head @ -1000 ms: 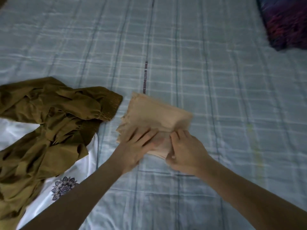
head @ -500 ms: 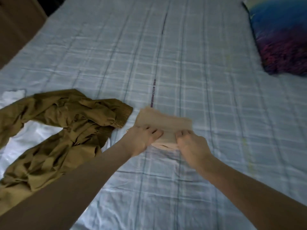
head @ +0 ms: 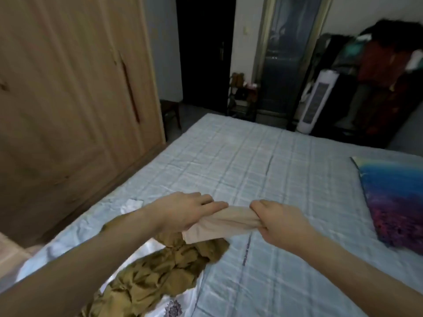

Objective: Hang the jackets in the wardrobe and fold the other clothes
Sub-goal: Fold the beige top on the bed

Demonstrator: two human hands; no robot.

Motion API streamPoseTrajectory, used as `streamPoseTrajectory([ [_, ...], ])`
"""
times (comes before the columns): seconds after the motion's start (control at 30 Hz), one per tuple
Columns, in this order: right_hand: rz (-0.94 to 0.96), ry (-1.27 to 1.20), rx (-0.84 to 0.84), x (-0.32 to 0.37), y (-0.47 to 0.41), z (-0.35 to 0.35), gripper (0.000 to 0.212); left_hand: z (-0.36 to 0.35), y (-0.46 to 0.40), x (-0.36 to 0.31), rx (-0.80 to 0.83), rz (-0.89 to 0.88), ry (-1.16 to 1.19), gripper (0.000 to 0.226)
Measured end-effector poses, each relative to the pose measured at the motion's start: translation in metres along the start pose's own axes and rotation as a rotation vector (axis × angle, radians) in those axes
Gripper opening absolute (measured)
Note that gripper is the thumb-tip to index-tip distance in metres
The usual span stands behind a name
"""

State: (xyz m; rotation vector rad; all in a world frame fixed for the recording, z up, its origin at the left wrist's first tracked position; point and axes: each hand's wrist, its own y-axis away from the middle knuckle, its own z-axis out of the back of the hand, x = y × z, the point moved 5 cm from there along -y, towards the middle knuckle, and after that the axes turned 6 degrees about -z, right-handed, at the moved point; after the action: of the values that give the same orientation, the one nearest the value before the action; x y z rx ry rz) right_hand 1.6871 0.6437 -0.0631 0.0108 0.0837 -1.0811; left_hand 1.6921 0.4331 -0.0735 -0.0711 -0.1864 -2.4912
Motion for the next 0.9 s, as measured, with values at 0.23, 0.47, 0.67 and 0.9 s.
streamPoseTrajectory([
  [0.23,0.286,0.001,-0.196,0.15,-0.067,0.105,0.017,0.087,0.191,0.043,-0.12,0.29,-0.102,0.067],
  [0.47,0.639,-0.012,-0.281,0.394,-0.096,0.152,0.025,0.083,0.447,0.041,-0.099,0.617,-0.159,0.066],
  [0.67,0.898,-0.077,-0.312,0.63,-0.093,0.186,0.022,0.076,0.678,0.011,-0.051,0.956,-0.179,0.061],
  [0.9,1.175,-0.188,-0.235,0.827,-0.087,0.204,0.012,0.064,0.85,-0.025,0.003,1.238,-0.17,0.072],
])
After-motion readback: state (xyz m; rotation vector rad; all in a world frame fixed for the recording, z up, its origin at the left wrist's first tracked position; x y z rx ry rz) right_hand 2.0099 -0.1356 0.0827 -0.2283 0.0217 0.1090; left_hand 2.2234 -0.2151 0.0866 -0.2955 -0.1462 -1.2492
